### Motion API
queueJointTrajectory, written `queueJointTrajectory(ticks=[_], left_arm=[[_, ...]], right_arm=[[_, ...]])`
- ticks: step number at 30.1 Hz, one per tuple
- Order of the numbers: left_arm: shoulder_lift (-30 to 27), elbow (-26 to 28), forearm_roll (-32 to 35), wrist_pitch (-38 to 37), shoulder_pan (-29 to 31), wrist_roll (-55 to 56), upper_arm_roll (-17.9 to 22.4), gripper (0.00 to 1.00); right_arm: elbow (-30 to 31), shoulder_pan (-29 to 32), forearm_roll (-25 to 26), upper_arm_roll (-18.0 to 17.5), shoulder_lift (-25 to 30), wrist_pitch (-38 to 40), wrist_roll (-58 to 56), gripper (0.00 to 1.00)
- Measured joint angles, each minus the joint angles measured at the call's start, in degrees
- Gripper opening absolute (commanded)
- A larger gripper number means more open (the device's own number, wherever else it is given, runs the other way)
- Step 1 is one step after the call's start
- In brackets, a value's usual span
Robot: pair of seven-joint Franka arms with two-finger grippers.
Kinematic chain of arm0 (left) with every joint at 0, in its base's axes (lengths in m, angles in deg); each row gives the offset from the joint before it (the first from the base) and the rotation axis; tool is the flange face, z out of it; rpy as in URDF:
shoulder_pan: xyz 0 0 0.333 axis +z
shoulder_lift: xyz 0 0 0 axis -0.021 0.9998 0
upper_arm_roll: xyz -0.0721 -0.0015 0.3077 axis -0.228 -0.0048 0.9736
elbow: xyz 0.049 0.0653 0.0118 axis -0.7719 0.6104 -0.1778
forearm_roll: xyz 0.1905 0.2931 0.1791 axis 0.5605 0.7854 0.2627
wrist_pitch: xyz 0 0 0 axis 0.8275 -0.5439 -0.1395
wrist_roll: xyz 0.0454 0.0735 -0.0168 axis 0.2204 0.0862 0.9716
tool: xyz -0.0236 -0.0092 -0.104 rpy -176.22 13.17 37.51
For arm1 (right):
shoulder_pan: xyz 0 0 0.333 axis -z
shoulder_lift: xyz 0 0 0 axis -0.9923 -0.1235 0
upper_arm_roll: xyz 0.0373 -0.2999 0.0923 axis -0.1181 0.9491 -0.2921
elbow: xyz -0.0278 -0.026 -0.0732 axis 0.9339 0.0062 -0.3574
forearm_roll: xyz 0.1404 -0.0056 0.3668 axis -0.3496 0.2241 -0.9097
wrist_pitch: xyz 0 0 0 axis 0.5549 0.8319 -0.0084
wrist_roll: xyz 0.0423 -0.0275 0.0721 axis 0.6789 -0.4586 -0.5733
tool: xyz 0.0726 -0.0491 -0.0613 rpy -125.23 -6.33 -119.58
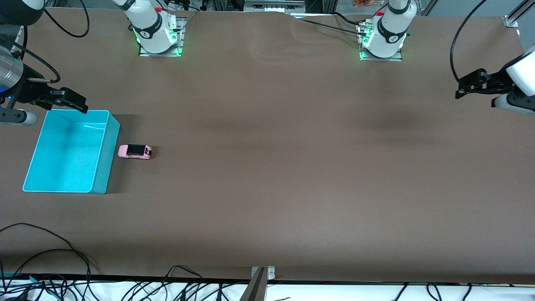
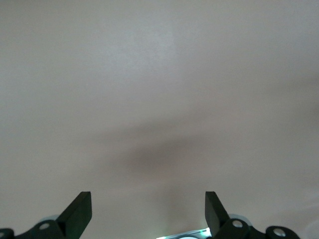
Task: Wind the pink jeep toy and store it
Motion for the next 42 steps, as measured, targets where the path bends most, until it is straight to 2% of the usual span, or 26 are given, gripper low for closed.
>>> queueJointTrajectory(ticks=[7,19,28,42], left_arm=[[0.0,-0.8,0.0,-0.3,-0.4,3.8,-4.6,1.00],[0.0,-0.9,0.0,-0.7,0.0,4.0,-4.7,1.00],[-0.1,-0.9,0.0,-0.8,4.4,4.0,-9.3,1.00],[-0.1,-1.0,0.0,-1.1,4.8,4.0,-9.8,1.00]], right_arm=[[0.0,0.0,0.0,0.0,0.0,0.0,0.1,1.00],[0.0,-0.5,0.0,0.1,0.0,0.0,1.7,1.00],[0.0,-0.5,0.0,0.3,-0.7,0.0,1.8,1.00],[1.0,-0.5,0.0,0.4,-1.8,-1.8,1.9,1.00]])
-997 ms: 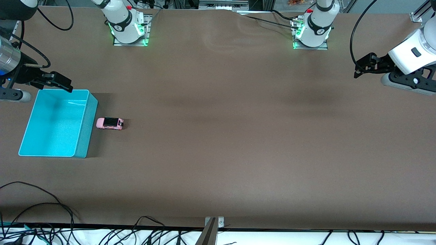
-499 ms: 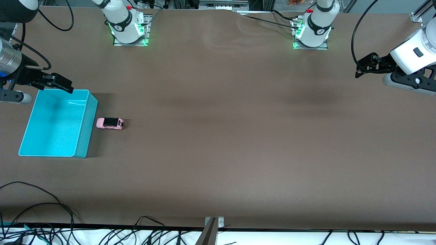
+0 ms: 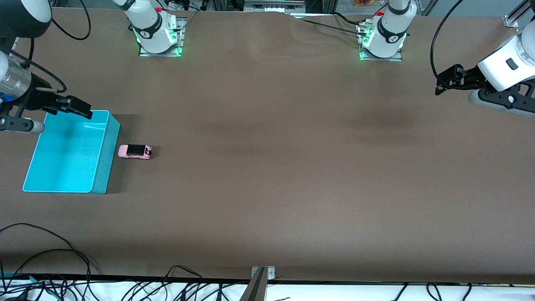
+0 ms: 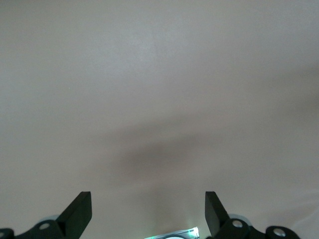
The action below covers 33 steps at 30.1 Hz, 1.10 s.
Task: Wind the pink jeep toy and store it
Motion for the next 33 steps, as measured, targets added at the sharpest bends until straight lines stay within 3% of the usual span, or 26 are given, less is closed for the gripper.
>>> queueJointTrajectory(ticks=[24,33], left_arm=[[1.2,-2.4,0.0,0.5,2.0,0.0,0.1,1.00],[1.6,-3.1,0.0,0.5,2.4,0.0,0.0,1.00]], right_arm=[[19.5,-0.2,0.0,-0.2,-2.3,-24.6,-1.2,1.00],[22.0,0.0,0.0,-0.1,-2.4,-26.4,-8.3,1.00]])
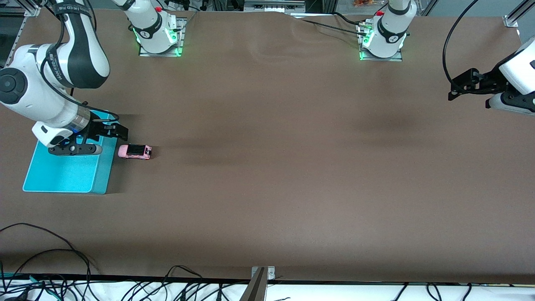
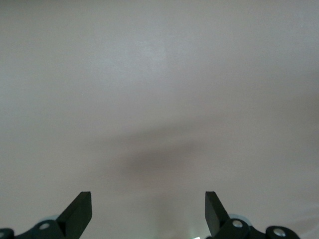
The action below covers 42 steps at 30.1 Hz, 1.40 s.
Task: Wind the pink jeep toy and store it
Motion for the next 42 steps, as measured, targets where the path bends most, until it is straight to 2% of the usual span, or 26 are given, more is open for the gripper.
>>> queueJointTrajectory(ticks=[6,10,23,34,42], left_arm=[[0.0,-0.1,0.0,0.0,0.0,0.0,0.0,1.00],[0.0,-0.1,0.0,0.0,0.0,0.0,0.0,1.00],[0.0,-0.1,0.0,0.0,0.0,0.0,0.0,1.00],[0.1,-0.1,0.0,0.0,0.0,0.0,0.0,1.00],[0.1,-0.1,0.0,0.0,0.0,0.0,0.0,1.00]], right_arm=[[1.4,0.1,0.0,0.0,-0.3,-0.1,-0.4,1.00],[3.8,0.1,-0.1,0.1,-0.7,-2.9,2.5,1.00],[12.1,0.2,-0.2,0.1,-3.0,-15.9,26.2,1.00],[14.7,0.3,-0.2,0.3,-4.4,-21.3,52.6,1.00],[15.8,0.9,-0.2,0.5,-6.2,-25.1,65.0,1.00]])
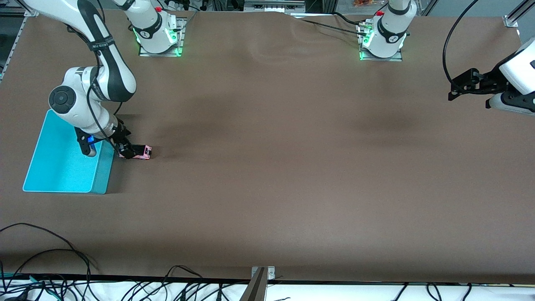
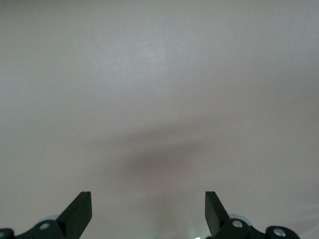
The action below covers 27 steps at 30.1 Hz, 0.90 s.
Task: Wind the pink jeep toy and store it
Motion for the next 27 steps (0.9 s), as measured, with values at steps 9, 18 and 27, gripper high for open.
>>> queueJointTrajectory(ticks=[9,18,27], left_arm=[[0.0,0.0,0.0,0.0,0.0,0.0,0.0,1.00],[0.0,0.0,0.0,0.0,0.0,0.0,0.0,1.00],[0.0,0.0,0.0,0.0,0.0,0.0,0.0,1.00]], right_arm=[[0.0,1.1,0.0,0.1,-1.6,-2.7,5.9,1.00],[0.0,1.1,0.0,0.1,-3.6,-4.8,6.7,1.00],[0.0,1.1,0.0,0.1,-5.8,-6.1,7.0,1.00]])
